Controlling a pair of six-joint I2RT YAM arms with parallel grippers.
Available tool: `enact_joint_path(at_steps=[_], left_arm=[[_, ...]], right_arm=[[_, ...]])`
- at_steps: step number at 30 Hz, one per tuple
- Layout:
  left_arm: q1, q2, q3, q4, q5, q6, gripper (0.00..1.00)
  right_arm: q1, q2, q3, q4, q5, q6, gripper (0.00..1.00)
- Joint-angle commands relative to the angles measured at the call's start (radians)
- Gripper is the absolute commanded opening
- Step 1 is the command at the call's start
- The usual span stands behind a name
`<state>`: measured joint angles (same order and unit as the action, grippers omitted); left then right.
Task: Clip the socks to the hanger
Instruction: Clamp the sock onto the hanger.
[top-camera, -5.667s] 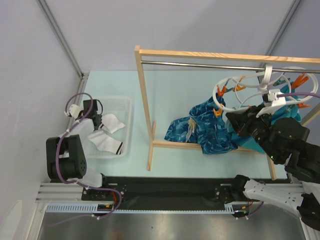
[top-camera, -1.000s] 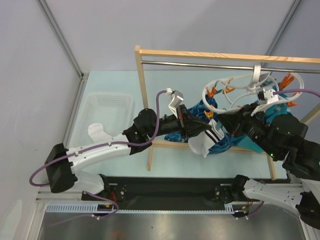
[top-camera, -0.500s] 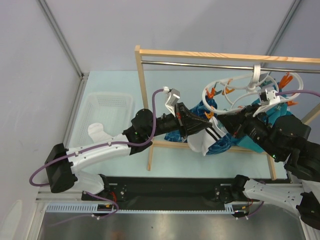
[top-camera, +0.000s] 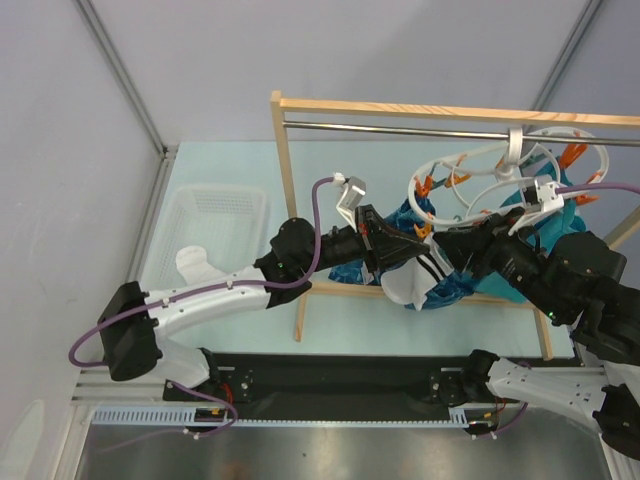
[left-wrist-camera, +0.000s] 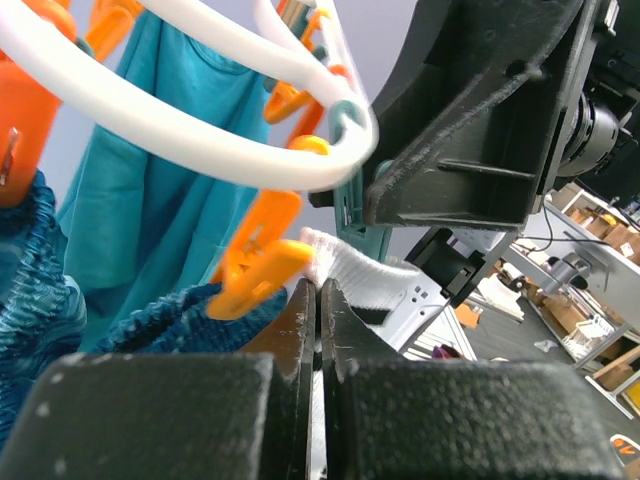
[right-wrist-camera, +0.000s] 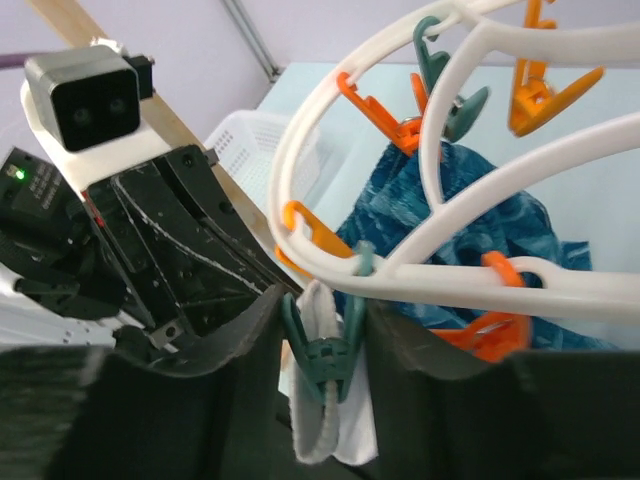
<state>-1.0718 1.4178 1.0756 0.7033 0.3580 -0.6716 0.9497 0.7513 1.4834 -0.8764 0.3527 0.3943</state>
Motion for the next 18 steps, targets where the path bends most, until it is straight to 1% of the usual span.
enact_joint_path(at_steps=[1,3,5,6,7,8,9,10,11,12,13,15,17,18], left_arm=[[-0.005,-0.008,0.049,0.056,-0.002,-0.013,0.0],[-0.005,-0.006,0.052,0.048,-0.005,-0.013,0.0],[-0.005,-0.006,0.055,0.044,-0.005,-0.008,0.0],[-0.005,-0.01,0.055,0.036,-0.01,0.0,0.0],[-0.005,-0.014,0.055,0.019,-0.025,0.001,0.0],[-0.005,-0.019,0.056,0.0,-0.036,0.009,0.02],[-0.005,-0.023,0.058,-0.017,-0.043,0.021,0.09],[-0.005,-0.036,0.06,-0.056,-0.062,0.032,0.19],[-0.005,-0.048,0.054,-0.074,-0.073,0.047,0.32],[-0.005,-0.062,0.046,-0.086,-0.08,0.056,0.37],[-0.005,-0.097,0.018,-0.106,-0.106,0.067,0.48],[-0.005,-0.137,-0.012,-0.123,-0.128,0.076,0.54],[-0.005,-0.184,-0.052,-0.133,-0.139,0.075,0.58],[-0.005,-0.228,-0.063,-0.131,-0.127,0.073,0.58]], right_arm=[[0.001,-0.006,0.006,0.034,-0.001,0.003,0.43],[0.001,-0.006,0.006,0.031,0.0,0.0,0.51],[0.001,-0.004,0.008,0.03,0.003,0.0,0.56],[0.001,-0.003,0.008,0.027,0.006,-0.002,0.62],[0.001,-0.003,0.009,0.025,0.008,0.0,0.64],[0.001,-0.003,0.012,0.019,0.009,-0.003,0.67],[0.003,-0.001,0.015,0.014,0.015,-0.005,0.72],[0.001,-0.003,0.029,-0.002,0.02,-0.006,0.74],[0.001,-0.001,0.035,-0.012,0.026,-0.006,0.76],[0.001,-0.003,0.041,-0.024,0.037,-0.008,0.8],[0.001,-0.006,0.054,-0.045,0.038,-0.009,0.81],[0.001,-0.009,0.06,-0.07,0.035,-0.011,0.85],[0.001,-0.012,0.063,-0.11,0.032,-0.014,0.89],[0.001,-0.012,0.063,-0.122,0.032,-0.014,0.91]])
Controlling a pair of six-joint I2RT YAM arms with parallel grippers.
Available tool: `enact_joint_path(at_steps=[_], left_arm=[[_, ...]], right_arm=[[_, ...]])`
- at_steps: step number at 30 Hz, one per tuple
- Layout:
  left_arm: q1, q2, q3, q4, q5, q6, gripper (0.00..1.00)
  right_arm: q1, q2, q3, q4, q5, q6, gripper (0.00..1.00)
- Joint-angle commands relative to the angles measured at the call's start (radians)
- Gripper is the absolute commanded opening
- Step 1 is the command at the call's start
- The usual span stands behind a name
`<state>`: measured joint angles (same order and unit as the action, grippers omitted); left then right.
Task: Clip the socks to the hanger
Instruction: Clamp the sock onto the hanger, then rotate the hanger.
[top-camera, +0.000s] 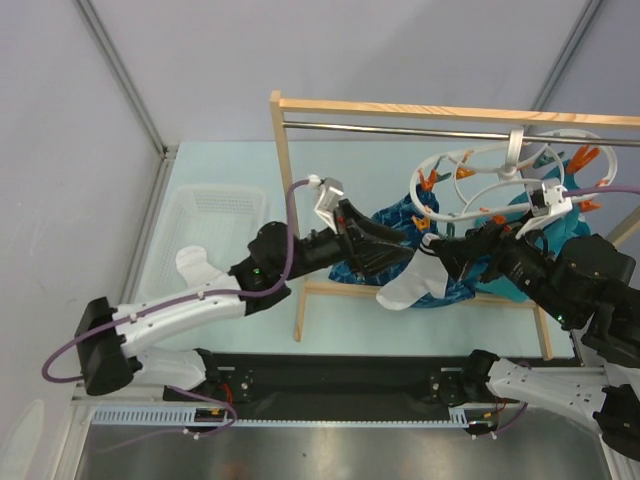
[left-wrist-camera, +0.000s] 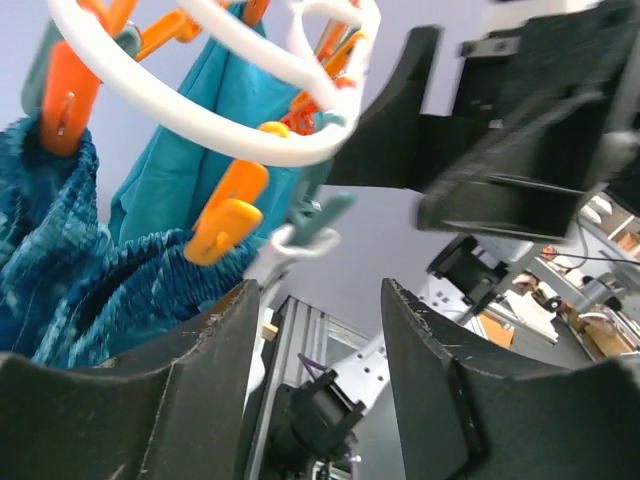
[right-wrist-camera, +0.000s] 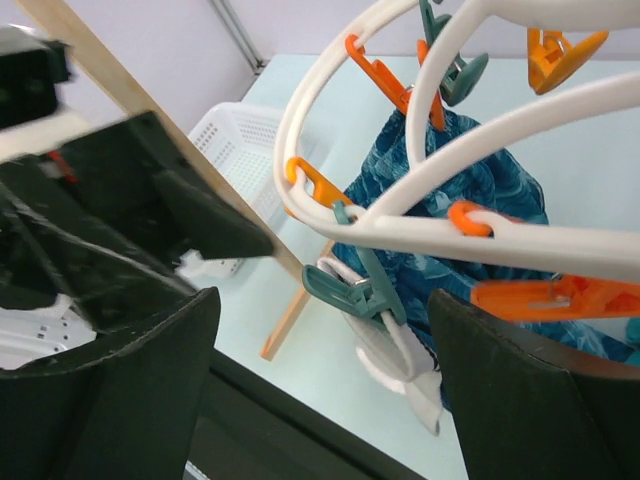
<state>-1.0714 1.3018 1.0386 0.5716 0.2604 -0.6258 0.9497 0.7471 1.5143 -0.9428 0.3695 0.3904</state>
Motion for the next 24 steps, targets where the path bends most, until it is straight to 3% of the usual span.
enact_joint_path(at_steps=[1,5,8,12,24], left_arm=[[-0.007,-0.133,-0.031,-0.009,-0.018,0.025,0.58],[-0.067,-0.157,0.021,-0.167,-0.025,0.061,0.46],[-0.233,-0.116,0.092,-0.262,-0.165,0.151,0.46],[-0.353,-0.004,0.161,-0.277,-0.306,0.221,0.46],[-0.39,0.46,0.44,-0.315,-0.457,0.278,0.59]], right_arm=[[0.001,-0.008,0.03,-0.08,0.016,-0.008,0.91],[0.001,-0.02,0.029,-0.116,-0.013,-0.007,0.91],[0.003,-0.041,0.026,-0.131,-0.058,0.001,0.88],[0.001,-0.067,0.049,-0.157,-0.086,0.027,0.88],[0.0,-0.155,0.248,-0.209,0.002,0.048,0.83]])
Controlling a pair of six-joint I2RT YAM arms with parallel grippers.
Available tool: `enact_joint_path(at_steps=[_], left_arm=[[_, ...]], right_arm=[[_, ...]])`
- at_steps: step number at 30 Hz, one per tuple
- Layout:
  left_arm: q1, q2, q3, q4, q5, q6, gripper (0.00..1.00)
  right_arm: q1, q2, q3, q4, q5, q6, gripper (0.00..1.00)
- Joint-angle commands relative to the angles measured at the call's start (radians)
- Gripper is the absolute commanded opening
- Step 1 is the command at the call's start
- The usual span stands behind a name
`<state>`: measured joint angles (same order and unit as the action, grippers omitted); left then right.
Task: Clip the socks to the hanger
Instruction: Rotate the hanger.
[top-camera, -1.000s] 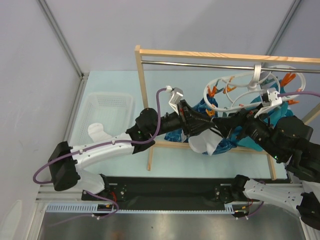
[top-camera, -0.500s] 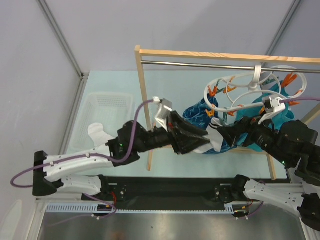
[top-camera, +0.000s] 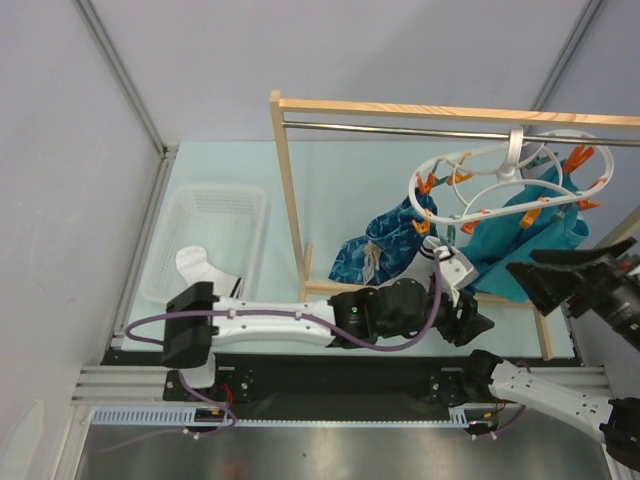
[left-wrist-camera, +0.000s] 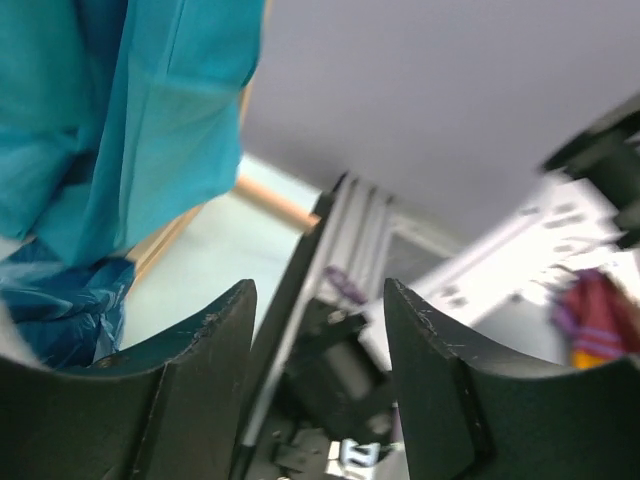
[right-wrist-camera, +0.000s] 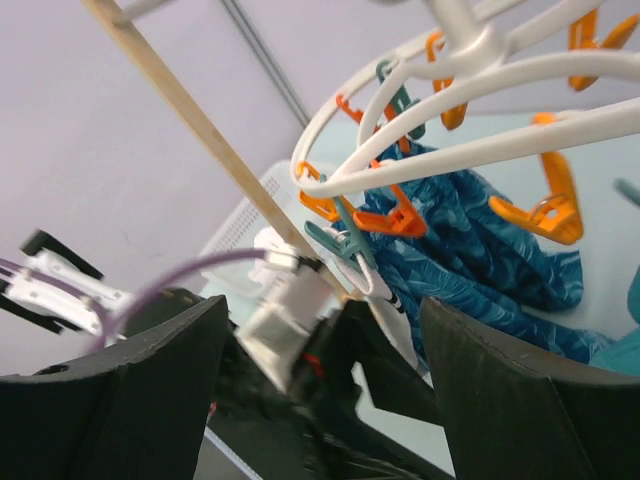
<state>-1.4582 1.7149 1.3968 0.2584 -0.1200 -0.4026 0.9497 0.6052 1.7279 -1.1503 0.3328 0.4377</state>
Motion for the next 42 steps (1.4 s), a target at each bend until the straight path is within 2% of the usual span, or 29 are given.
enact_joint_path(at_steps=[1,4,10,19,23,26,30,36,39,42], left_arm=[[-0.002,0.063,0.099,-0.028,-0.095,0.054,0.6],[0.025,0.103,0.108,-0.07,-0.145,0.053,0.6],[0.176,0.063,-0.018,-0.071,-0.092,-0.041,0.56],[0.361,-0.023,-0.084,-0.18,-0.11,0.041,0.57],[0.467,-0.017,-0.045,-0.209,-0.015,0.094,0.57],[0.473,0.029,0.033,-0.242,0.022,0.16,0.57],[0.473,0.069,0.077,-0.234,0.069,0.157,0.56],[0.475,0.077,0.094,-0.242,0.033,0.151,0.56],[0.476,0.083,0.145,-0.327,0.01,0.173,0.56],[0.476,0.031,0.119,-0.335,0.031,0.176,0.56]], right_arm=[[0.0,-0.012,0.041,-0.006,0.041,-0.002,0.83],[0.0,-0.004,0.041,-0.011,0.063,-0.008,0.82],[0.001,0.005,0.004,-0.04,0.138,-0.034,0.82],[0.0,0.021,-0.045,-0.054,0.199,-0.044,0.81],[0.0,0.025,-0.073,-0.037,0.186,-0.04,0.8],[0.001,0.031,-0.088,-0.012,0.164,-0.039,0.79],[-0.002,0.048,-0.108,0.017,0.144,-0.03,0.78],[-0.003,0.062,-0.113,0.032,0.143,-0.027,0.76],[-0.005,0.064,-0.108,0.035,0.138,-0.031,0.76],[-0.005,0.064,-0.106,0.029,0.138,-0.031,0.76]])
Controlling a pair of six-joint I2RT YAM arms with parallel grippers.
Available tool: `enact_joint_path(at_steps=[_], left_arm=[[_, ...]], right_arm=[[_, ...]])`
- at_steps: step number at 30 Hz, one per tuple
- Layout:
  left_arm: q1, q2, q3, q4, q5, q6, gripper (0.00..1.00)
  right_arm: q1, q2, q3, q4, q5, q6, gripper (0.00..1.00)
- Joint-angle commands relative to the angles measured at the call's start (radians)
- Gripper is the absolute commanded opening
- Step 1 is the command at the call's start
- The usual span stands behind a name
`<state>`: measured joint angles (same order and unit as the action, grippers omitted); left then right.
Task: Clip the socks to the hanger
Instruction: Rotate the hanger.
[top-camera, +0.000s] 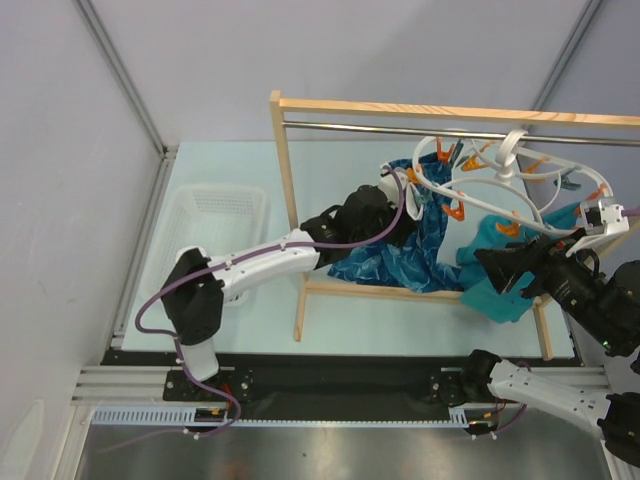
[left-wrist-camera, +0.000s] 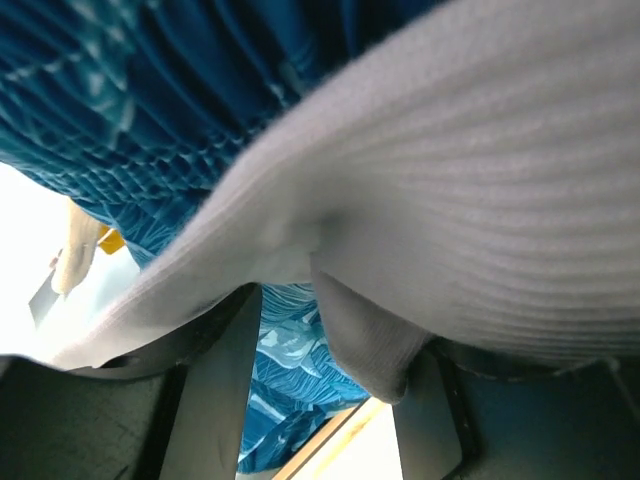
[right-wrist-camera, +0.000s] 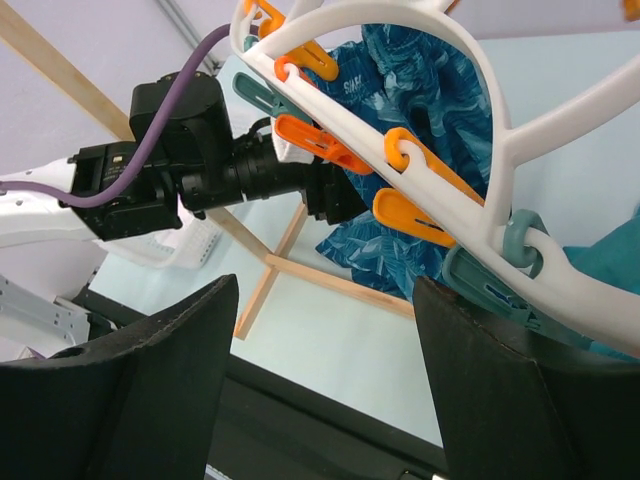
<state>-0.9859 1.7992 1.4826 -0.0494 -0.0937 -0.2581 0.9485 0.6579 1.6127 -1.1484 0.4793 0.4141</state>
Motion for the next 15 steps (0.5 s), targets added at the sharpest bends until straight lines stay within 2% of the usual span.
enact_joint_path(at_steps=[1,4,7,11,12,15], left_arm=[[0.004,-0.072,0.015,-0.023,0.011,0.022,0.55],[0.003,-0.173,-0.118,0.009,0.044,-0.022,0.55],[0.003,-0.276,-0.212,0.039,0.135,-0.067,0.54],[0.007,-0.383,-0.309,0.132,0.38,-0.176,0.55],[0.007,-0.397,-0.317,0.144,0.491,-0.191,0.51],[0.003,-0.461,-0.355,0.186,0.612,-0.243,0.44]], right_arm=[[-0.004,0.009,0.007,0.026,-0.007,-0.005,0.76],[-0.004,-0.001,0.006,0.022,-0.004,-0.001,0.76],[-0.005,-0.004,0.01,0.018,-0.002,-0.003,0.75],[-0.005,0.0,0.027,0.004,-0.005,-0.008,0.74],[-0.005,0.002,0.03,0.0,-0.007,-0.009,0.74],[-0.005,-0.003,0.039,-0.005,-0.01,-0.008,0.73]])
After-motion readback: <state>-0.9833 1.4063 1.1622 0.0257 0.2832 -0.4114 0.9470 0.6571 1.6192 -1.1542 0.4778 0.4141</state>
